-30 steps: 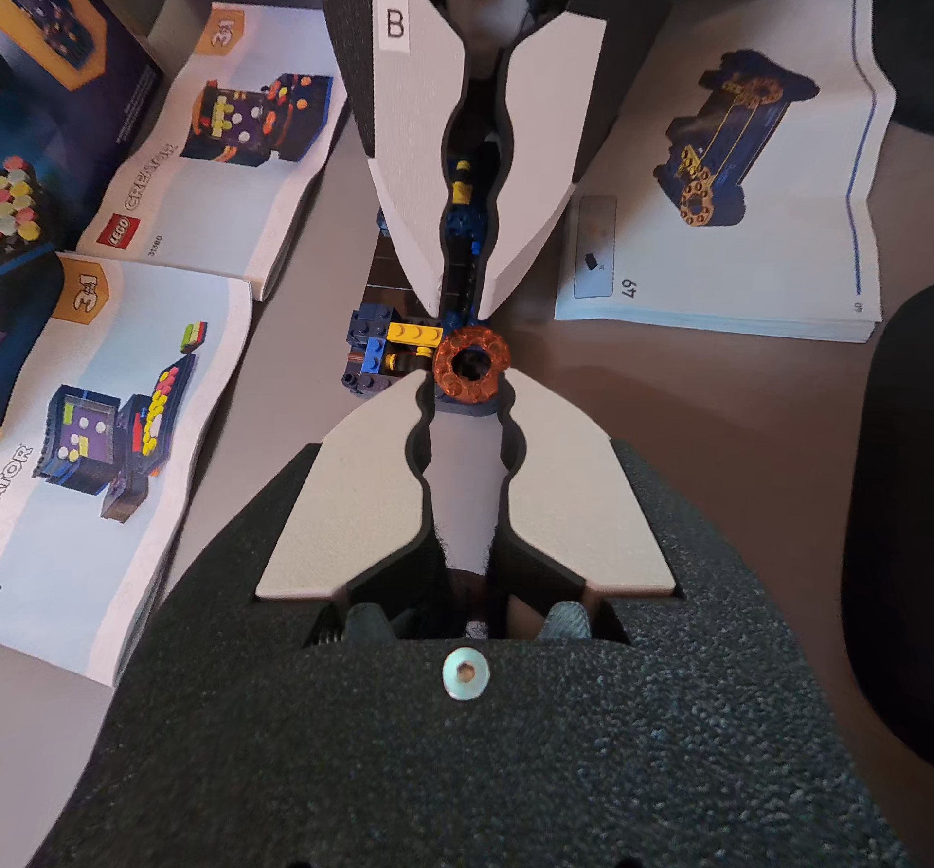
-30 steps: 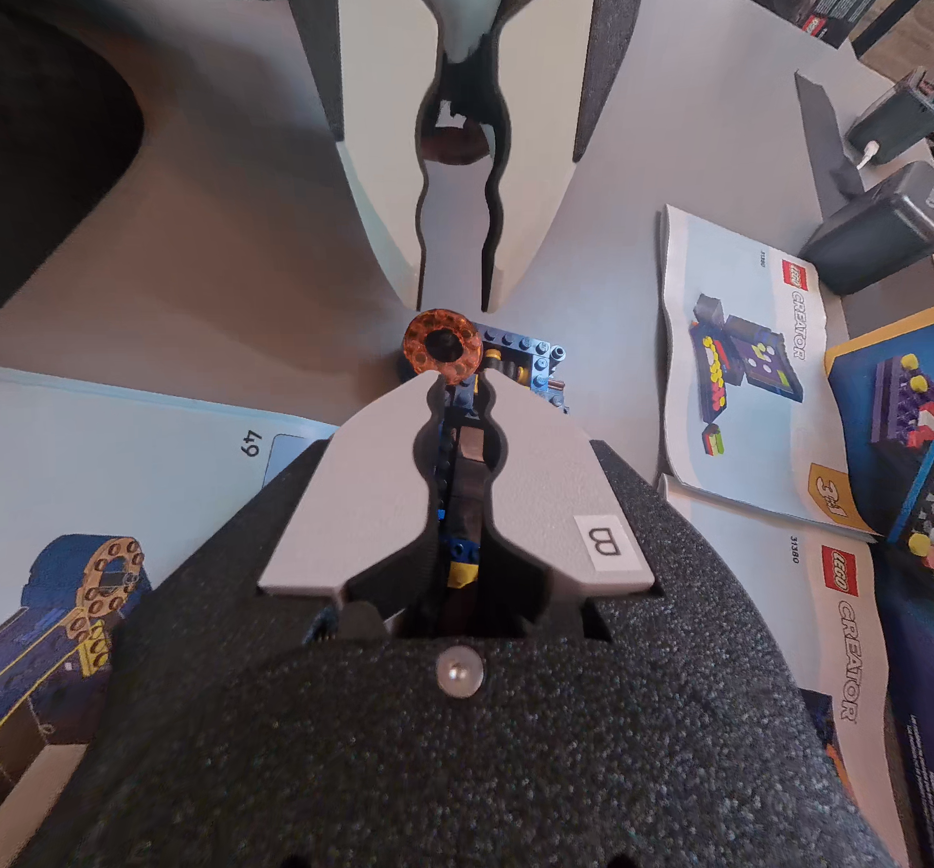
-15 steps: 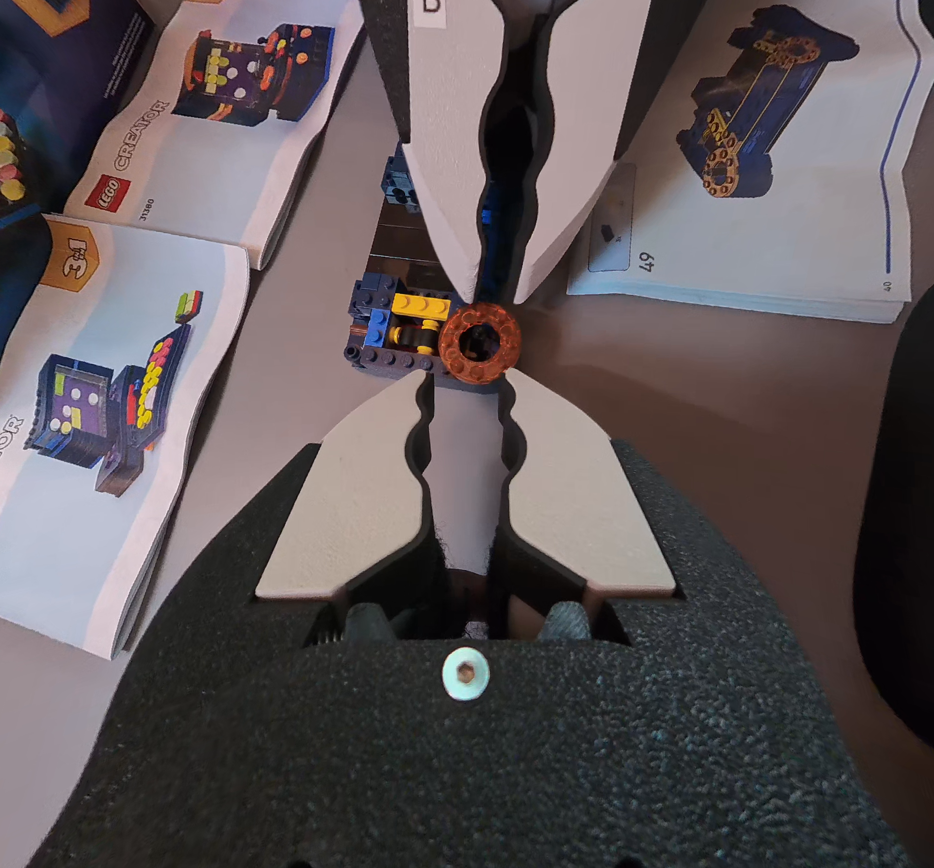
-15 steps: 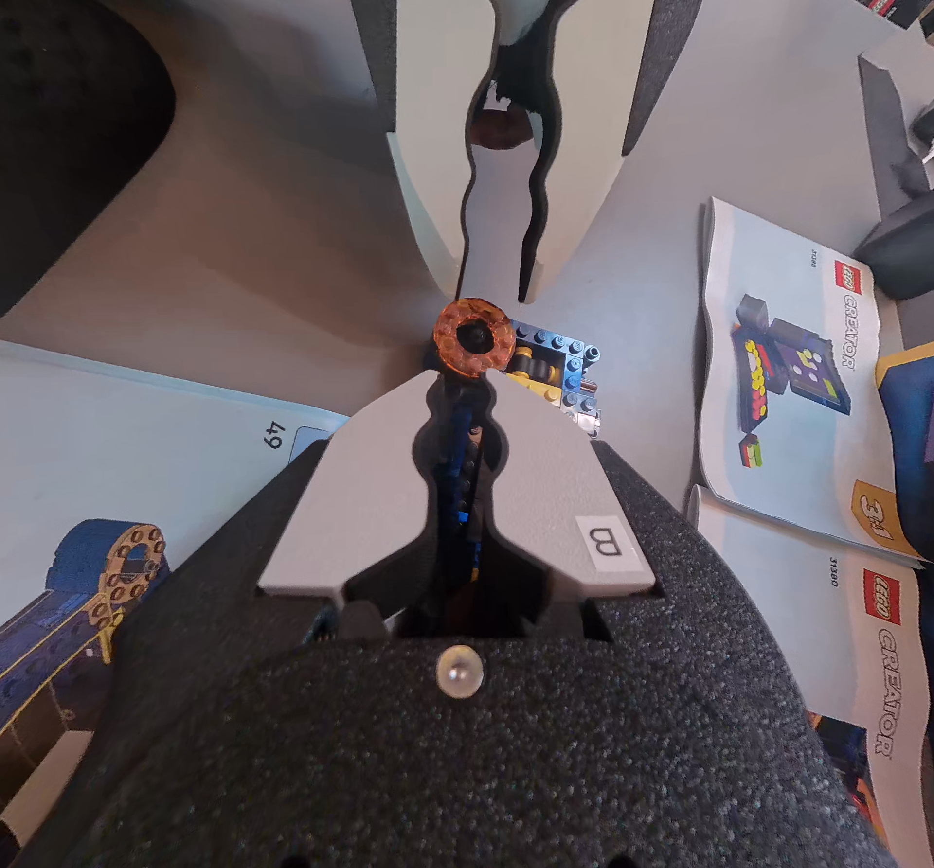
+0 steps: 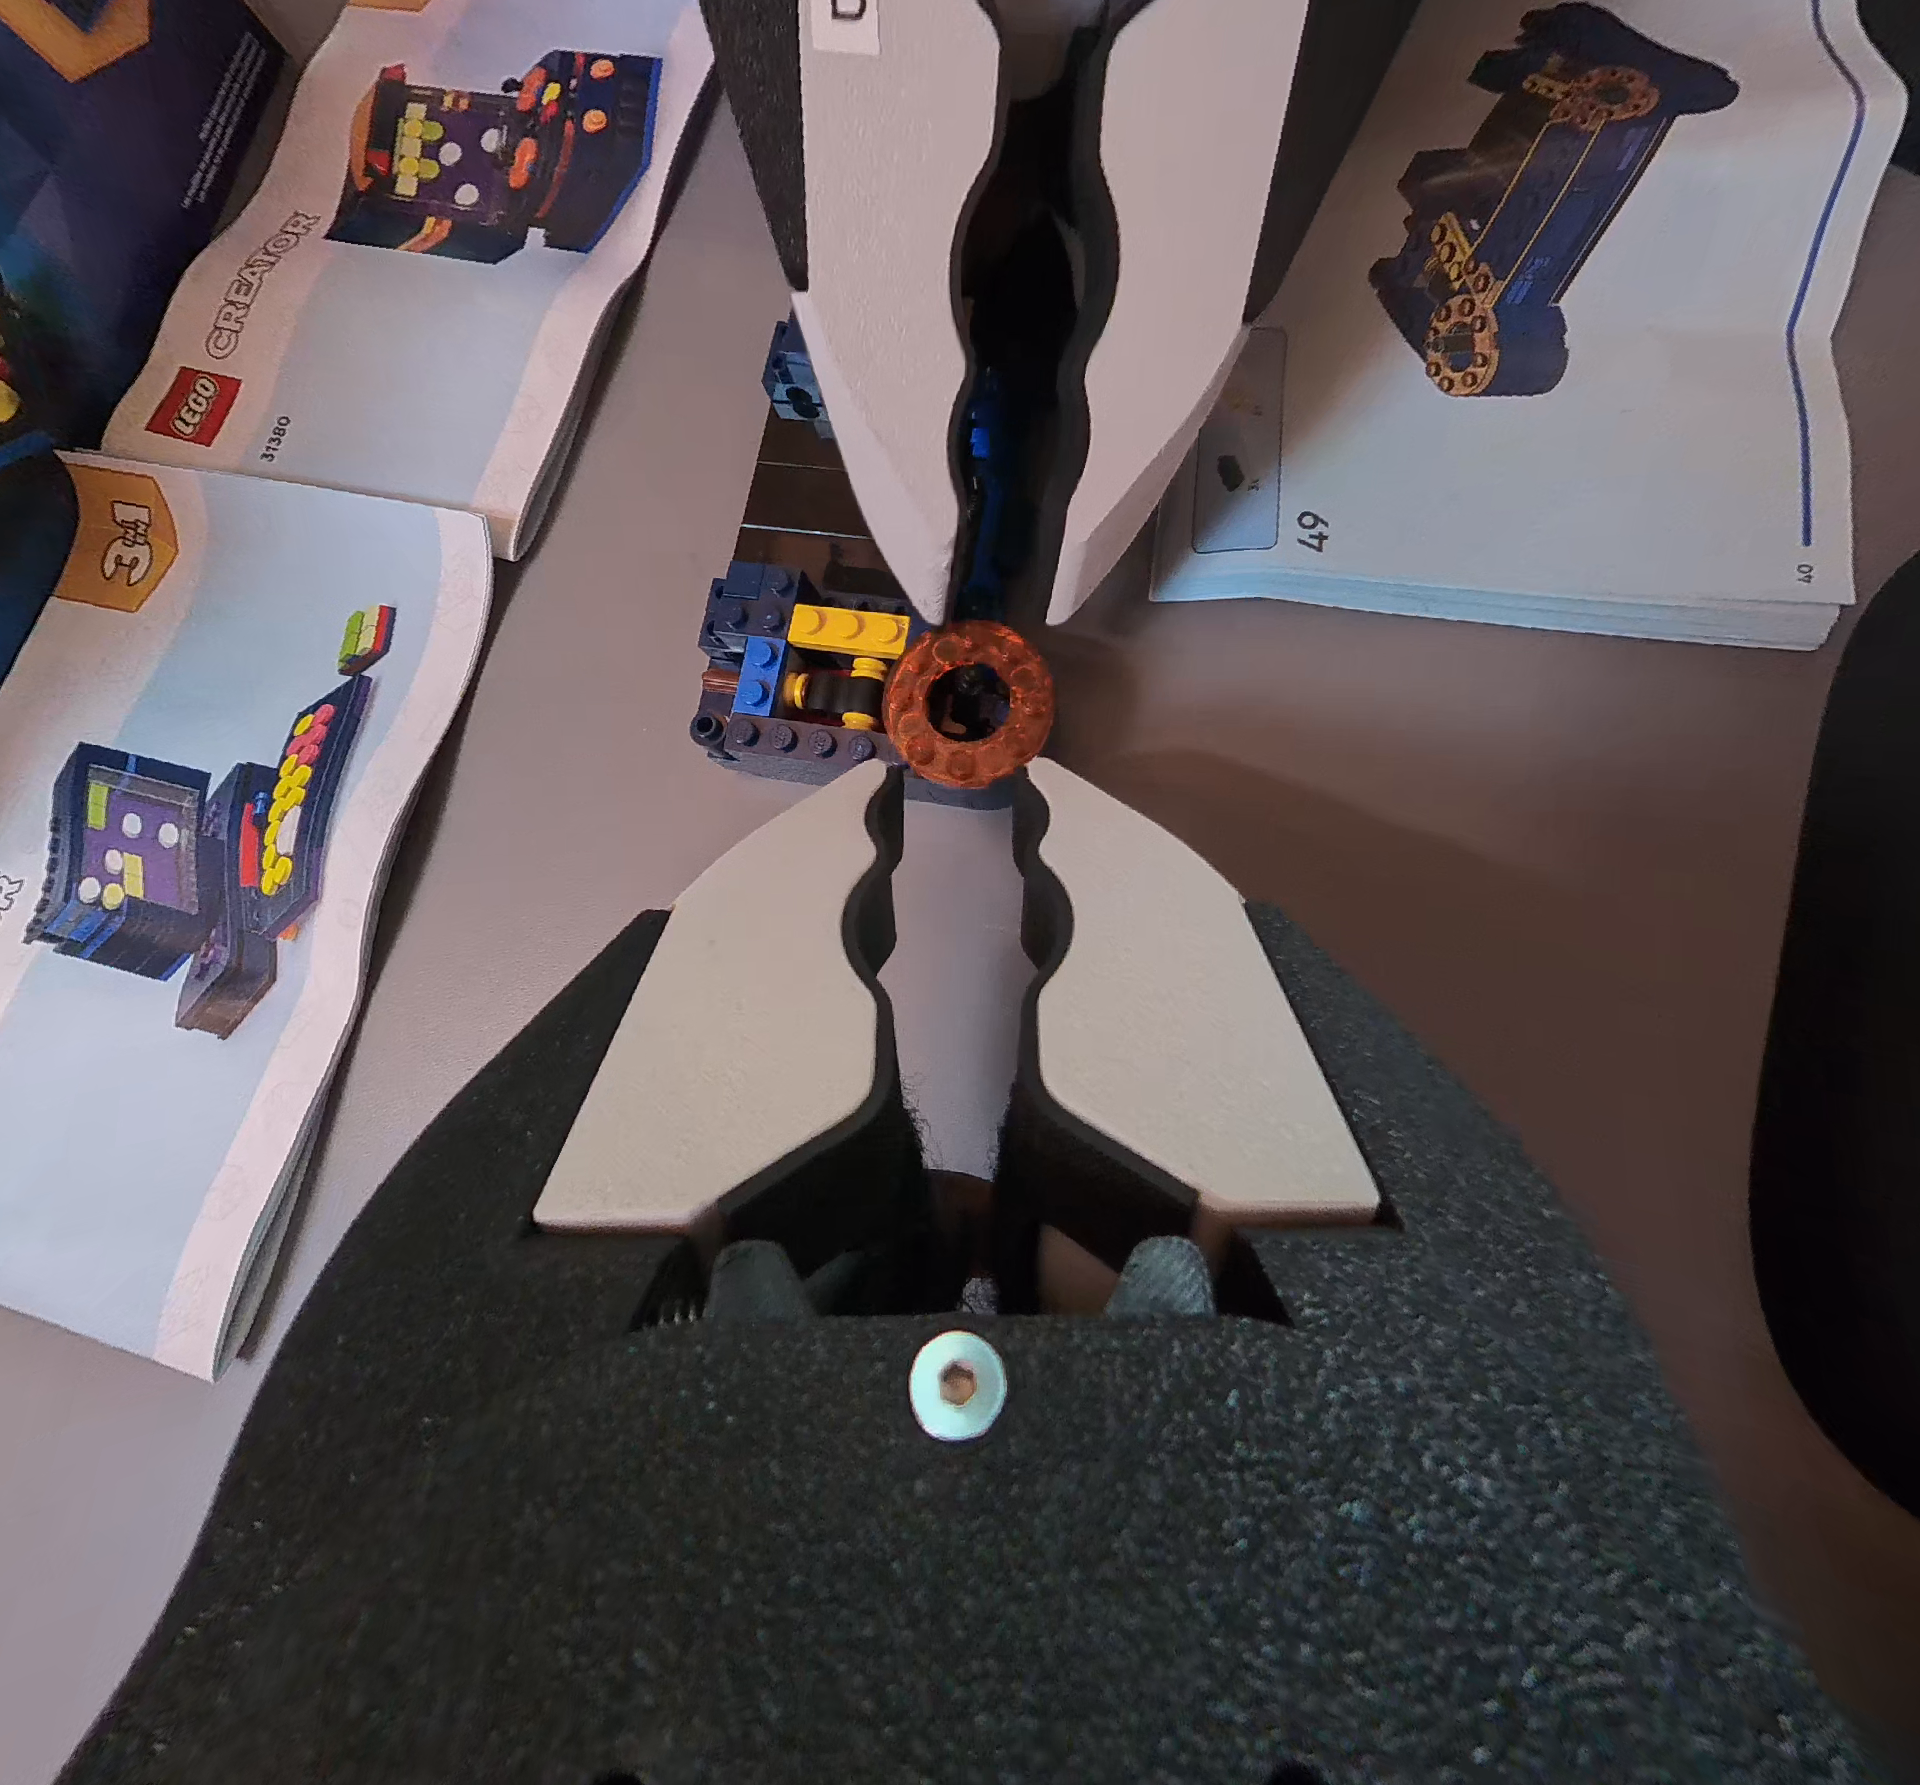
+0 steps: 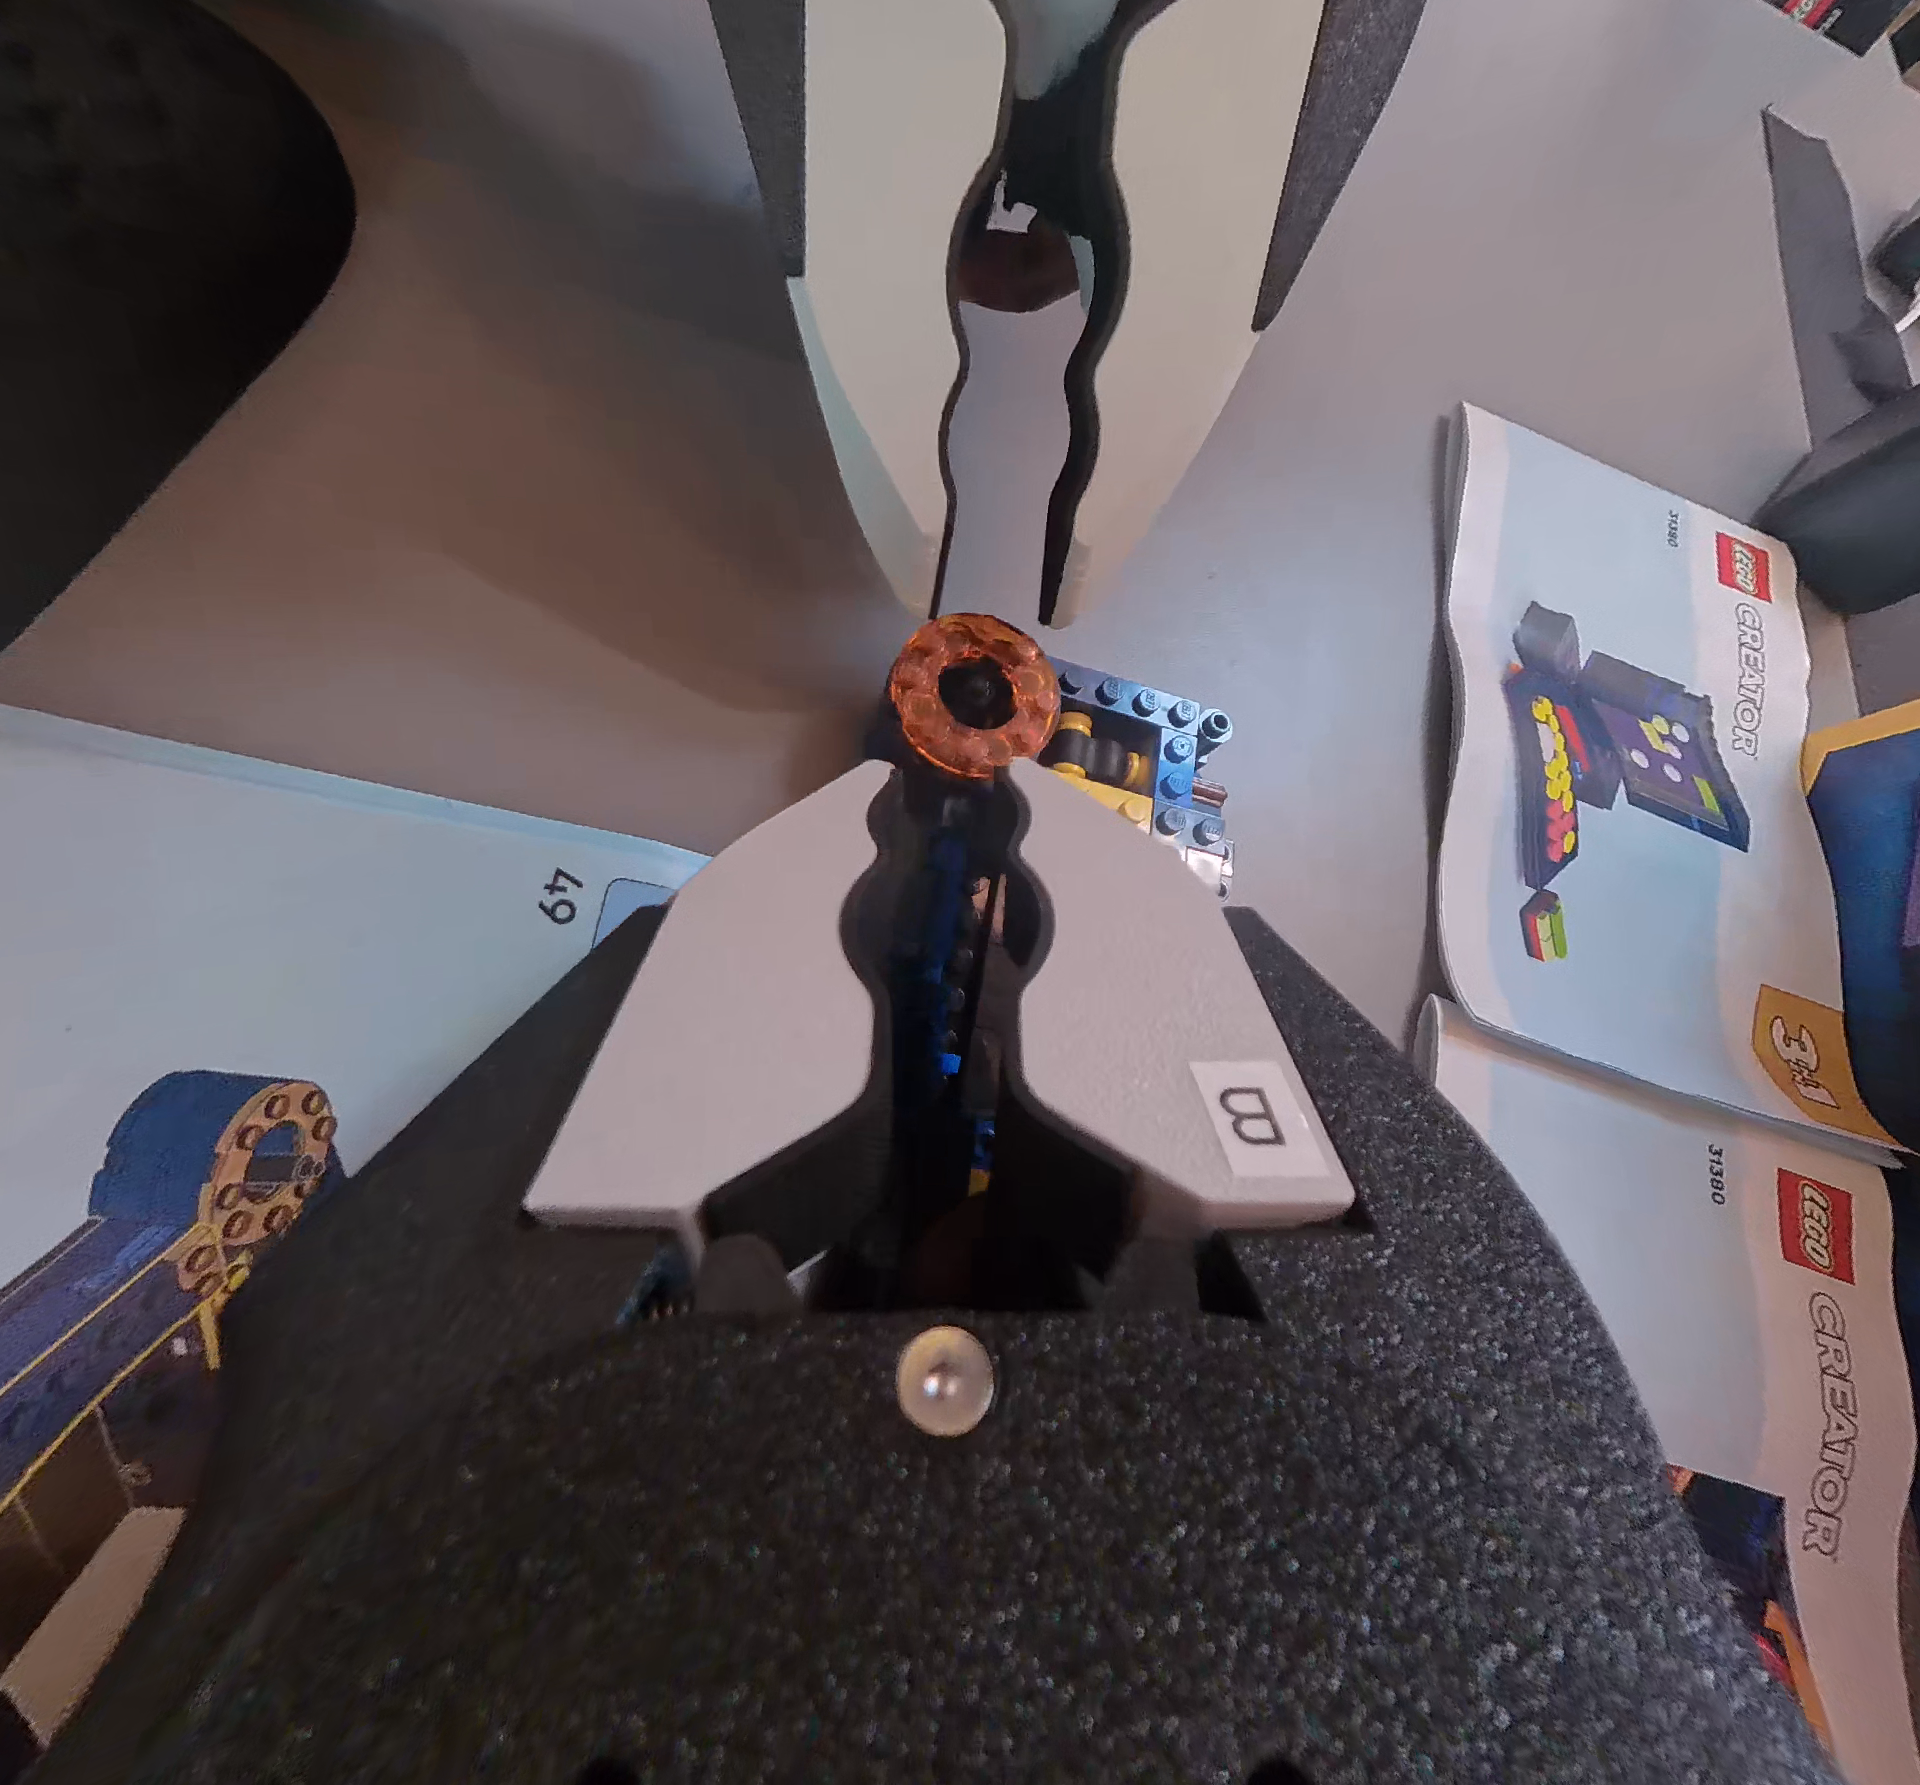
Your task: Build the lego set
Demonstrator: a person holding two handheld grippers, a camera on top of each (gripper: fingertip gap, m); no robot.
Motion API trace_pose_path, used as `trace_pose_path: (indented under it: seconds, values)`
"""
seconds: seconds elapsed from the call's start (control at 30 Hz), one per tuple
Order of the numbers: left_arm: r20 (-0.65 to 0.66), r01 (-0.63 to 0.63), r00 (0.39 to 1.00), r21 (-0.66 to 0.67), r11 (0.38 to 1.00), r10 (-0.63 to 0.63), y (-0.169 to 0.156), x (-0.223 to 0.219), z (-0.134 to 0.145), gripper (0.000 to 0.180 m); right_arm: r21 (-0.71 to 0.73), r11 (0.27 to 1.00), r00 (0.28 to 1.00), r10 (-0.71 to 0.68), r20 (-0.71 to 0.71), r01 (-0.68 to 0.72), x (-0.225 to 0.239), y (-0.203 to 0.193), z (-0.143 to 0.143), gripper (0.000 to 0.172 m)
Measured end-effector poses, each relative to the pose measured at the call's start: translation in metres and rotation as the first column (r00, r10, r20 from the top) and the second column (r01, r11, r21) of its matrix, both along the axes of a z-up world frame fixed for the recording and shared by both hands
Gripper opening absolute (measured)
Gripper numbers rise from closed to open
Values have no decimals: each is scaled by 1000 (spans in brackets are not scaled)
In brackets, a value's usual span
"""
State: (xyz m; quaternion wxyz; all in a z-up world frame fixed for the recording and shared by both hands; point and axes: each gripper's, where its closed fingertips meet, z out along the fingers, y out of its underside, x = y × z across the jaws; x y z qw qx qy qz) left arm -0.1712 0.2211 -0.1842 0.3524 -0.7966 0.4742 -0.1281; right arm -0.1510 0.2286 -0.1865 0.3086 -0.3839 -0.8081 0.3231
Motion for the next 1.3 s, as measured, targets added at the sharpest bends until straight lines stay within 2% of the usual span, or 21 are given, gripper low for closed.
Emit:
trace_pose_path:
  seconds: [0.3, 0.47, 0.57, 0.73, 1.3]
  values:
    - [-14, 2, 1000, 4, 1000, -2, -1, -2, -1, 18, -11, 1000, 1000, 12, -6, -12, 3, 0, 3, 12]
    - [0, 1, 1000, -11, 1000, -1, -3, -3, 0, 22, -42, 999, 1000, -27, -1, 26, -3, 2, 1, 36]
    - [-10, 6, 1000, -12, 1000, -6, -3, -1, -2, 19, -16, 1000, 1000, -26, 10, 26, -4, 1, -3, 38]
    - [-17, 8, 1000, -9, 1000, -8, -2, 1, -3, 14, -21, 1000, 1000, -6, -2, 5, -1, -1, 0, 24]
    - [-32, -16, 999, 5, 1000, 16, 2, -3, -3, 14, -18, 1000, 1000, 1, -5, -1, 1, 0, 1, 17]
